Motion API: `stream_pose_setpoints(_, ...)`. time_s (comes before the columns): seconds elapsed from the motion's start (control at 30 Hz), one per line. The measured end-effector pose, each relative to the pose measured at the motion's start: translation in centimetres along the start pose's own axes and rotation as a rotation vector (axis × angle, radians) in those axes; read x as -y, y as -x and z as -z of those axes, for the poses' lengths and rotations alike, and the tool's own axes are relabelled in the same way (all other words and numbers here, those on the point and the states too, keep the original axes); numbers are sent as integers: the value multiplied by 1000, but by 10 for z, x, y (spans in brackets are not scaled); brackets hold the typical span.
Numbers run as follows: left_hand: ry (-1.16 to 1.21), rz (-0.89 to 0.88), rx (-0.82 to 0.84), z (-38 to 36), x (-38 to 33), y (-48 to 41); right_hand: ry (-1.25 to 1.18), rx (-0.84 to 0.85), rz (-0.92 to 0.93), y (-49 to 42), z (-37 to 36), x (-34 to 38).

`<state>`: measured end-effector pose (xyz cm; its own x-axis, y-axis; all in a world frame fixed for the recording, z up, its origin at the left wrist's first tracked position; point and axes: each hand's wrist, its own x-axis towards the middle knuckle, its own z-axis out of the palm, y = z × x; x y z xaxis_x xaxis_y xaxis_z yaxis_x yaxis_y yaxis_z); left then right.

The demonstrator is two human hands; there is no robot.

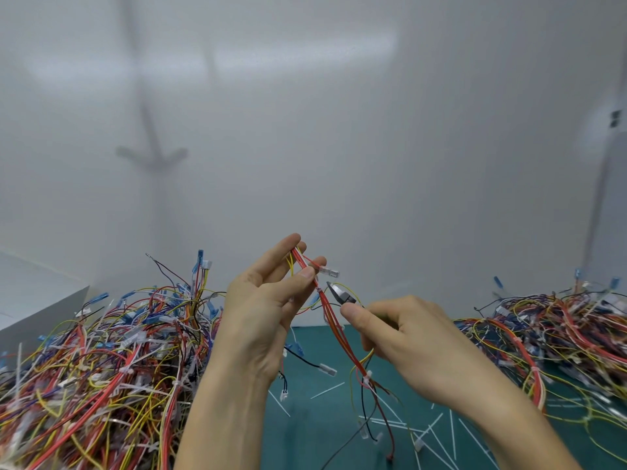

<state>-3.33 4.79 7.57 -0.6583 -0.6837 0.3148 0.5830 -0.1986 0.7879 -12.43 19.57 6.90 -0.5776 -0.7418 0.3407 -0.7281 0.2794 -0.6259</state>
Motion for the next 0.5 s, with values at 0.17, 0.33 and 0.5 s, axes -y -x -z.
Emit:
stream_pose_setpoints(0.17,23,6,-17,1,-1,0,-44,-10,-46,-2,-2,-8)
stream_pose_setpoints(0.33,46,-3,-54,0,-1,0,-122,-92,-88,-4,0,-7)
stream_pose_setpoints(0.5,60,-13,-68,1,0,-1,-216,-95,-78,-6,2,-11)
